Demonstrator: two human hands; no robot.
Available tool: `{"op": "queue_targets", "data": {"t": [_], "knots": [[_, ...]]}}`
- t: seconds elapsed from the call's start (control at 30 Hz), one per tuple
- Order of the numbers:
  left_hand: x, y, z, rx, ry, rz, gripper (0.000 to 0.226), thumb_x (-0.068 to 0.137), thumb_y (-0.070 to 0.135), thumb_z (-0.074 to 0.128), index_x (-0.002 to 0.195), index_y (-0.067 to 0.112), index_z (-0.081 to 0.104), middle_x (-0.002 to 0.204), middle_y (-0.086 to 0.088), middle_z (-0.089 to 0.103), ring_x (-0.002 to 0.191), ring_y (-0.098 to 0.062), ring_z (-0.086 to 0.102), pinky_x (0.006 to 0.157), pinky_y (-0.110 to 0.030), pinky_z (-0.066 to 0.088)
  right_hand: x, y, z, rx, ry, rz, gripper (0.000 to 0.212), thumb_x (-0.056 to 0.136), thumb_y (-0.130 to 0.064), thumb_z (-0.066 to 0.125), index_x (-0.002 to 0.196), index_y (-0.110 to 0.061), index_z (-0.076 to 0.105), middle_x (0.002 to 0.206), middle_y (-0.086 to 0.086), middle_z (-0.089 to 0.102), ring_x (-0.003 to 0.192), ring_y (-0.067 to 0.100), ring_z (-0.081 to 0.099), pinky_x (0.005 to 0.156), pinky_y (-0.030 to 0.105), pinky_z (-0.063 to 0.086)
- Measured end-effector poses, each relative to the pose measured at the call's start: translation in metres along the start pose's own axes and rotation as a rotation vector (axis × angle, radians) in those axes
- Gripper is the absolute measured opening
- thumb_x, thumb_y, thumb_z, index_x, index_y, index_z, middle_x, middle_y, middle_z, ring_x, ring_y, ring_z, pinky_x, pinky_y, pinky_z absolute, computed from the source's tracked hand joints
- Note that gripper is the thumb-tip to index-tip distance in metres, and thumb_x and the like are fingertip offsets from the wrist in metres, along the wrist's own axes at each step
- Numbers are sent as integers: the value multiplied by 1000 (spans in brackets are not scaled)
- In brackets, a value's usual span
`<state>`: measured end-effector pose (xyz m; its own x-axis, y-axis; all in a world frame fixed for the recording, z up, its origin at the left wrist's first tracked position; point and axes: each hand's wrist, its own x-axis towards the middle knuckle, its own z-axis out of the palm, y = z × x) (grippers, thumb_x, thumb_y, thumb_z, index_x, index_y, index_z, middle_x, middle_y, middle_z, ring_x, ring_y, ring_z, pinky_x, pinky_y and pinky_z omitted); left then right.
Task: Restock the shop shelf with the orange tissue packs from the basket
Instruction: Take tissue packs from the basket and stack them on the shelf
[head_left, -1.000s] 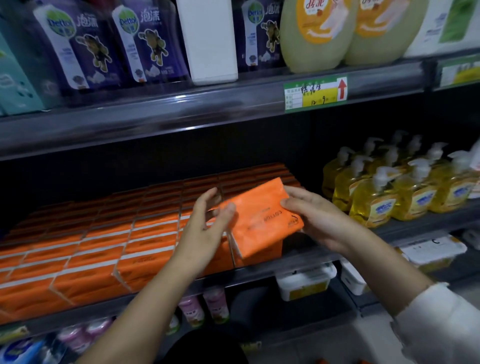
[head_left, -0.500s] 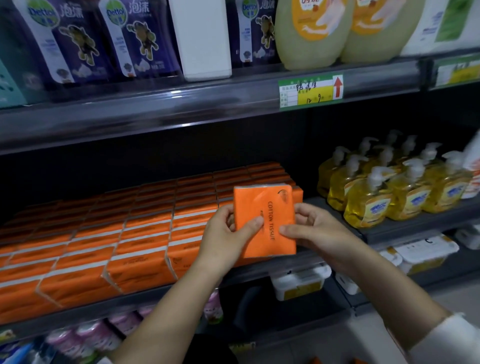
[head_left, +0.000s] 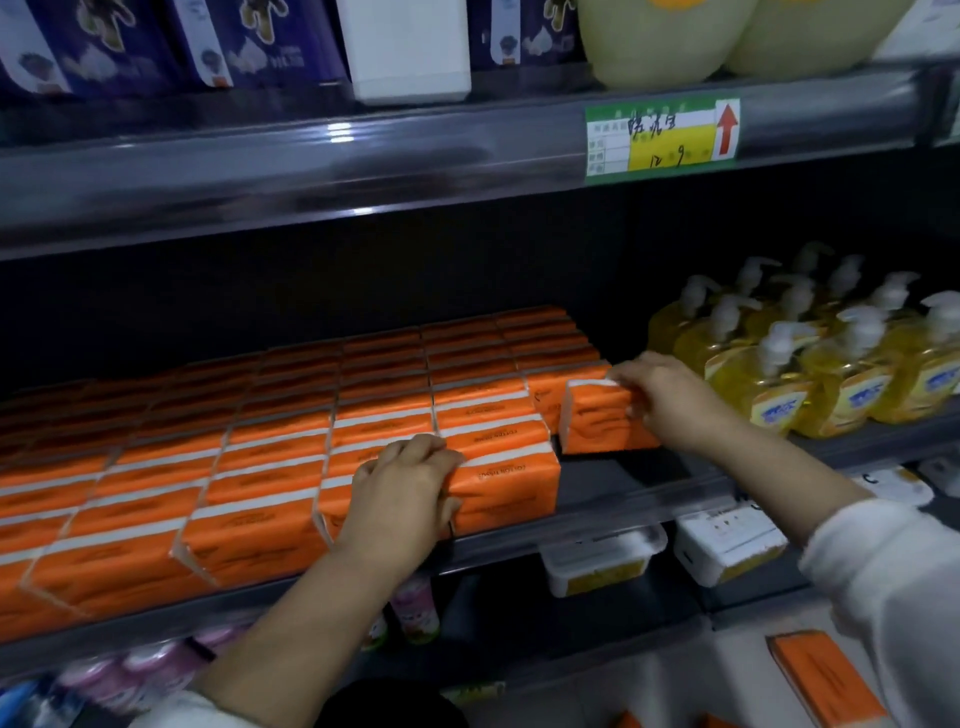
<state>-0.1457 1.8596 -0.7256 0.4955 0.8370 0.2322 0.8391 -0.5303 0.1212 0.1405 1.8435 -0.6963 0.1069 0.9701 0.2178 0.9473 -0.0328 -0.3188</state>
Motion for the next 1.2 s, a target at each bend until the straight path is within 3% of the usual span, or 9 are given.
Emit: {"op": "queue_targets", "data": {"t": [0.13, 0.4, 0.6, 0.73, 0.8, 0.87, 0.97, 1.07, 1.2], "knots": [[2, -5, 14, -37, 65, 18, 49, 62, 18, 85, 109, 22, 70, 110, -2, 66, 96, -30, 62, 75, -45, 52, 22, -7, 20, -30, -23, -12, 44, 79, -3, 60, 120, -17, 63, 111, 13, 45, 109, 31, 44, 92, 34, 41], [2, -6, 21, -63, 97, 15, 48, 63, 14, 83, 108, 21, 70, 107, -2, 67, 94, -28, 64, 76, -46, 54, 23, -14, 45, -92, 135, 15, 32, 80, -4, 59, 111, -12, 62, 112, 12, 60, 101, 32, 52, 83, 38, 46], [0, -6, 18, -15, 70, 40, 49, 90, 26, 58, 137, 29, 46, 140, 5, 44, 127, -20, 41, 102, -40, 36, 17, -18, 45, -107, 70, 49, 43, 81, -8, 63, 124, -13, 56, 127, 9, 52, 115, 28, 47, 92, 36, 42], [-5, -5, 1, 31, -17, 63, 59, 93, 34, 50, 146, 34, 23, 150, 6, 21, 137, -17, 23, 106, -36, 29, 12, -29, 32, -62, 90, 50, 49, 80, -6, 62, 127, -12, 53, 126, 12, 51, 117, 31, 46, 94, 37, 42], [-13, -9, -10, 64, 22, 72, 62, 90, 37, 53, 145, 33, 25, 150, 5, 23, 138, -18, 23, 105, -37, 29, 8, -39, 23, -37, 123, 43, 48, 80, -6, 62, 127, -10, 54, 125, 14, 51, 117, 34, 46, 94, 38, 43], [-24, -21, -22, 131, 83, 78, 61, 85, 39, 61, 140, 30, 38, 144, 2, 37, 132, -22, 35, 99, -40, 35, 4, -55, 17, -26, 142, 13, 46, 84, -11, 63, 129, -10, 53, 127, 14, 50, 120, 33, 45, 96, 39, 42], [-48, -51, -41, 246, 139, 68, 54, 69, 35, 78, 118, 23, 61, 116, -3, 60, 104, -28, 59, 76, -43, 49, -5, -88, 11, 13, 179, -83, 45, 85, -14, 63, 129, -8, 53, 127, 14, 51, 121, 32, 45, 99, 38, 40], [-88, -92, -65, 325, 149, -17, 44, 61, 30, 83, 101, 18, 68, 94, -6, 63, 82, -30, 62, 61, -41, 51, -16, -132, 14, 34, 146, -187, 44, 84, -11, 64, 127, -5, 54, 124, 17, 54, 118, 34, 48, 98, 34, 37], [-163, -148, -89, 417, 106, -188, 39, 55, 26, 83, 89, 17, 68, 83, -6, 59, 74, -31, 61, 52, -37, 49, -33, -195, 37, 45, -24, -340, 42, 82, -12, 67, 123, -4, 58, 120, 20, 58, 115, 34, 52, 98, 32, 37]]}}
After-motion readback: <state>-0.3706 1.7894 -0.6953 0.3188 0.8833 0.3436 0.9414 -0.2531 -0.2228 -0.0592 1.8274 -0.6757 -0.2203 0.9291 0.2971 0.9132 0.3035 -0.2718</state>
